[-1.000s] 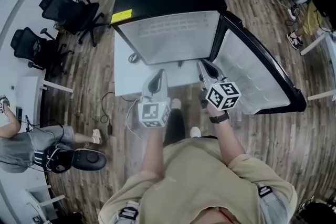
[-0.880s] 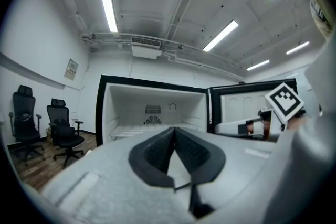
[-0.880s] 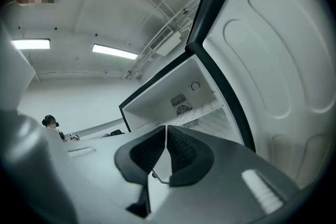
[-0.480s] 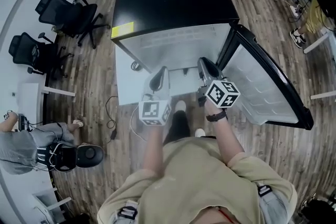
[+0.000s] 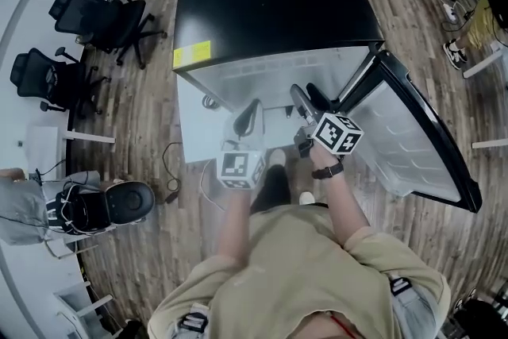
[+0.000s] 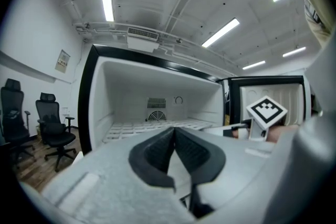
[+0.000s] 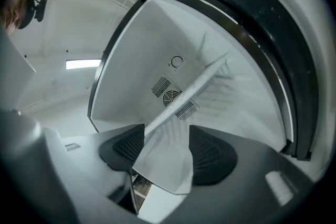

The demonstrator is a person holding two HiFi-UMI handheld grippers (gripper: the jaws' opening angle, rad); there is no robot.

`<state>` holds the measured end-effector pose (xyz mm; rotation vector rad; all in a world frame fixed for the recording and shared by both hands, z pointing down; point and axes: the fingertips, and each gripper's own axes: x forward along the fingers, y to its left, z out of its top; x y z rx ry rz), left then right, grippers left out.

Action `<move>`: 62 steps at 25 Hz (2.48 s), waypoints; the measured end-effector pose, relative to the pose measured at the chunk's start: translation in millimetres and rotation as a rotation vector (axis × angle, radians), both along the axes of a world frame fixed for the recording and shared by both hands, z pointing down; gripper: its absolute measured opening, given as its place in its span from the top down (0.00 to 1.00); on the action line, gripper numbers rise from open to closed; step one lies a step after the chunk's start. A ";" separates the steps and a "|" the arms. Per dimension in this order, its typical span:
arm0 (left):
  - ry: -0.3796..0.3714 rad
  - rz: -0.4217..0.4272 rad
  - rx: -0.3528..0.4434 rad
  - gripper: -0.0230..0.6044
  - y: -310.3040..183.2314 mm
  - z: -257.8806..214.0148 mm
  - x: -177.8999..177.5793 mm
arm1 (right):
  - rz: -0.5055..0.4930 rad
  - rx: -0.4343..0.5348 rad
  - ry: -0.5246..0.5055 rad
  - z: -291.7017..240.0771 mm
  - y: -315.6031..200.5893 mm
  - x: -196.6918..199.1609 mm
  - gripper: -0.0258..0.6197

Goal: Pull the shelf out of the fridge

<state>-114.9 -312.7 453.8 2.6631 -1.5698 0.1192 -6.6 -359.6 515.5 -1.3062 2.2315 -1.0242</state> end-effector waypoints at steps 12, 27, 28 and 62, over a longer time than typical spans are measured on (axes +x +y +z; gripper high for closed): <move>-0.003 0.029 -0.038 0.96 -18.5 13.3 -11.4 | 0.082 0.027 -0.210 4.1 -48.6 -20.4 0.41; 0.019 0.017 -0.051 0.96 -34.9 17.7 -26.5 | 0.157 -0.001 -0.529 0.3 -101.8 -19.2 0.41; 0.018 0.017 -0.050 0.96 -35.6 17.8 -26.8 | 0.158 -0.001 -0.542 -0.2 -105.4 -19.4 0.41; 0.036 -0.008 -0.041 0.96 -16.6 12.7 -29.0 | 0.418 -0.018 -0.755 -1.2 -128.3 -2.1 0.91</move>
